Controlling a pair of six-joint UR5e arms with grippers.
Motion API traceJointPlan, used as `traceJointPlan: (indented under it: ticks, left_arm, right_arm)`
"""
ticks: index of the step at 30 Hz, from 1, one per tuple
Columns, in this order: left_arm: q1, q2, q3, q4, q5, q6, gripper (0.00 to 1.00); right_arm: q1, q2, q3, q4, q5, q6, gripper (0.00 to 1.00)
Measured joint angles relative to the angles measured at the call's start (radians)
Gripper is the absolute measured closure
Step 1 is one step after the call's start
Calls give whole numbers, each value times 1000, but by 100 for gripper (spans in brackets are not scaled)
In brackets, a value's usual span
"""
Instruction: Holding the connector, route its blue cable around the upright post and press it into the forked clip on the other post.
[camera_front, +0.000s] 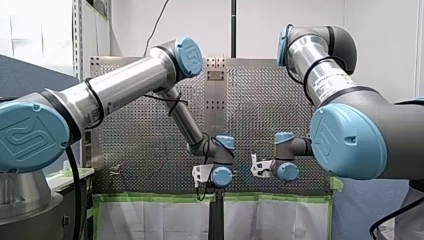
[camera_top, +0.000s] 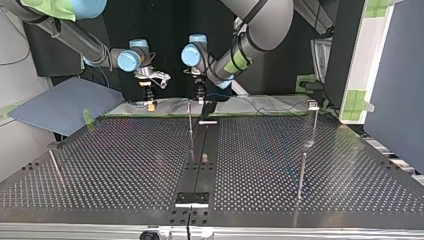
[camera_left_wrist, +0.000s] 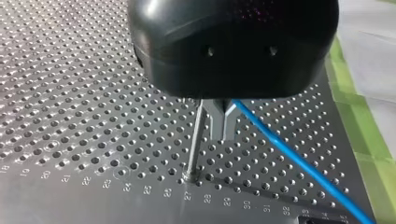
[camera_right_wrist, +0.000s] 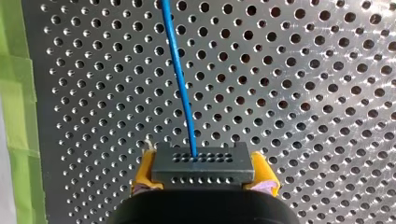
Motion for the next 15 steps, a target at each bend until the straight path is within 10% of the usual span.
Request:
traceJointPlan:
  ticks: [15]
  left_arm:
    - [9, 0, 39, -61, 49, -53, 96]
  right_arm:
    - [-5, 0, -18, 13, 1, 4, 88]
